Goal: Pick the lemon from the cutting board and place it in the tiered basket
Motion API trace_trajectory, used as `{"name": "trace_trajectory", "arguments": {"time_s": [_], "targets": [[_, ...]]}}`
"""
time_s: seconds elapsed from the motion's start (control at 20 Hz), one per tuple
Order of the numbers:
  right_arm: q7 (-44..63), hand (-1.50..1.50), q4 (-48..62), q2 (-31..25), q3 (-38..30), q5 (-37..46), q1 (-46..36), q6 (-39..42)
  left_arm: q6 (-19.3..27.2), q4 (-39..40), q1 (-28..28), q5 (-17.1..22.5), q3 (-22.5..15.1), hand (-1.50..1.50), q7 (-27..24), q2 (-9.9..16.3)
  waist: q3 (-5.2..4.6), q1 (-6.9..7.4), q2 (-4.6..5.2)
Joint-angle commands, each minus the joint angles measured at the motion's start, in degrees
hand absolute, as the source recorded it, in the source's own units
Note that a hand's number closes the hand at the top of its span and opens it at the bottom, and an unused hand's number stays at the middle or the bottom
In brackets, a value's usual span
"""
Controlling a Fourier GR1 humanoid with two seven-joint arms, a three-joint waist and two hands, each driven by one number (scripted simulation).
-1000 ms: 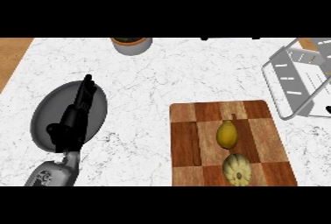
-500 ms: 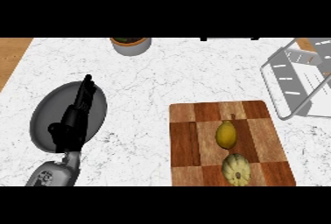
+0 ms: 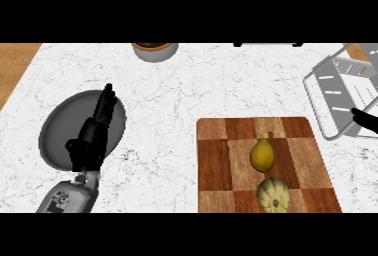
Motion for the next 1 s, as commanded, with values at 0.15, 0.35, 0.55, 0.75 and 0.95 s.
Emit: {"name": "trace_trajectory", "arguments": {"time_s": [0.15, 0.35, 0.55, 0.75, 0.95], "targets": [[19.28, -1.50, -6.42, 3.68, 11.18, 3.49, -9.44, -0.65, -1.65, 0.59, 0.28, -0.82, 0.74, 0.00, -0.61, -1.44, 0.10, 0.88, 0.19], [25.24, -1.50, -5.08, 6.19, 16.21, 4.71, -14.37, 2.58, -2.57, -2.95, 0.90, -1.30, 1.69, 0.00, 1.48, -0.57, 0.11, 0.96, 0.16], [29.88, -1.50, -7.45, 6.35, 13.68, 3.15, -12.06, 6.72, -1.64, -5.59, 2.11, -3.80, 0.43, 0.00, 3.94, -1.68, 0.14, 0.46, 0.03], [28.75, -1.50, -1.82, 10.10, 16.62, 8.16, -13.38, 9.29, -4.30, -2.17, 2.58, -1.97, 3.16, 0.00, -0.25, -2.10, 0.15, 0.53, 0.14], [30.91, -1.50, -3.65, 12.59, 19.74, 14.67, -12.59, 10.01, -4.98, 1.65, 0.32, -2.71, 3.86, 0.00, -0.79, -3.44, 0.15, 0.37, 0.15]]}}
